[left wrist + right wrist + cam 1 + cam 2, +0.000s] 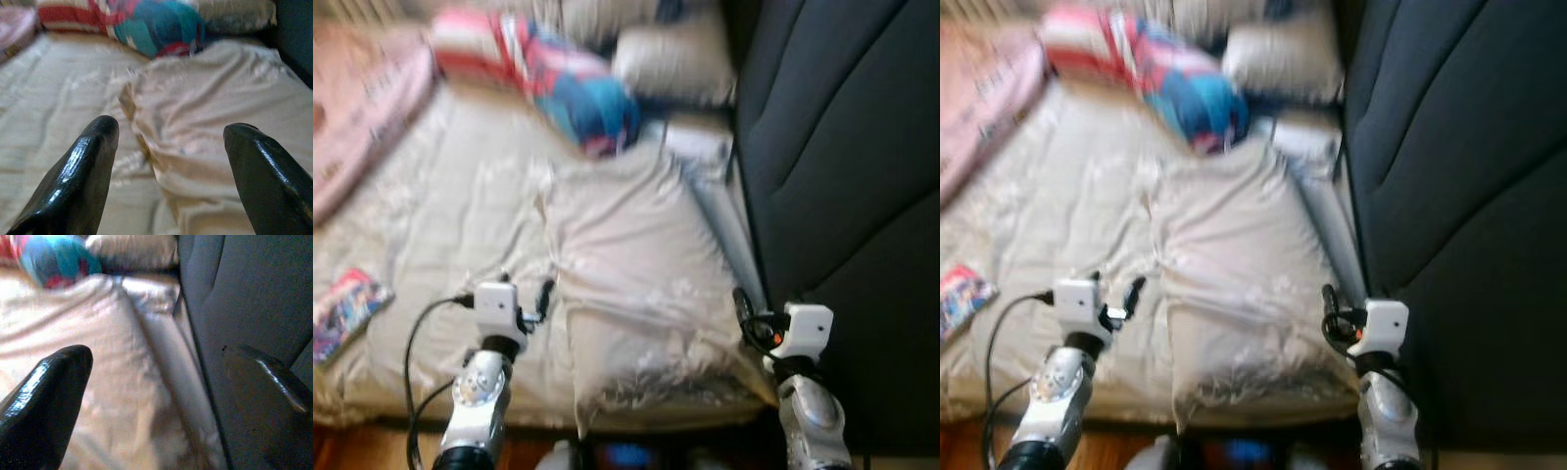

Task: Clean up the room

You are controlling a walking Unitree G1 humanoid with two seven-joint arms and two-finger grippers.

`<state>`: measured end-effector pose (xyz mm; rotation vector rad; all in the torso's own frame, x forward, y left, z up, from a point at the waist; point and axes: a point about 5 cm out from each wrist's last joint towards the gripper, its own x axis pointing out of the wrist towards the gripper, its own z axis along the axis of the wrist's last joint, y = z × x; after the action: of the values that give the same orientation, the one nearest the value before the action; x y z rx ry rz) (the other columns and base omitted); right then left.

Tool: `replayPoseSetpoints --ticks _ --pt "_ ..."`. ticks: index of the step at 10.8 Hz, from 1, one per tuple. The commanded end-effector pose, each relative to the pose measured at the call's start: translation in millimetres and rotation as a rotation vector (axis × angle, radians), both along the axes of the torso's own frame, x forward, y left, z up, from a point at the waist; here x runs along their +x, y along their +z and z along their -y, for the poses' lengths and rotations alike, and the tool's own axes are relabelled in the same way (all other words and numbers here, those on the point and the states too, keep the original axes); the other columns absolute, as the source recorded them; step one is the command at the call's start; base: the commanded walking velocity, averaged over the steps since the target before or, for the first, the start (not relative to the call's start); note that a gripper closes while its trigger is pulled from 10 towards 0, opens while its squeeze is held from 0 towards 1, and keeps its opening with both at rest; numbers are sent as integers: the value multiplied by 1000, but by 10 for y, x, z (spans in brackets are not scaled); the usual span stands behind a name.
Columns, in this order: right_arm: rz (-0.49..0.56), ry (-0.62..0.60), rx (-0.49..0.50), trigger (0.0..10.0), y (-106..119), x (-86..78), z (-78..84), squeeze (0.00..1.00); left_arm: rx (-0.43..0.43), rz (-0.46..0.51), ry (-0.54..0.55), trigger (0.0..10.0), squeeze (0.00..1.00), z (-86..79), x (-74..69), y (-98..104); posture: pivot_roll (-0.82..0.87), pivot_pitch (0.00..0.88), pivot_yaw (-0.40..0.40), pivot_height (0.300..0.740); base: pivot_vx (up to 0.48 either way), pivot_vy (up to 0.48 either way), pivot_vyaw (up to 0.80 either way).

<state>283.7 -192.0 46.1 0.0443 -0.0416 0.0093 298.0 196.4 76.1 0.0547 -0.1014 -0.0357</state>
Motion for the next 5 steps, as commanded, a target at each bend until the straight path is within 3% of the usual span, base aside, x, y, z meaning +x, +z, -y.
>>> replayPoseSetpoints --ticks 1,5 --pt "-4 -12 5 10000 -7 -31 20 0 13 -44 23 10000 0 -75 -72 -89 9 75 10 740 0 0 0" --pt "-57 12 -80 10000 -24 -12 15 0 5 -68 8 10000 0 43 -63 -127 13 117 1 740 0 0 0"
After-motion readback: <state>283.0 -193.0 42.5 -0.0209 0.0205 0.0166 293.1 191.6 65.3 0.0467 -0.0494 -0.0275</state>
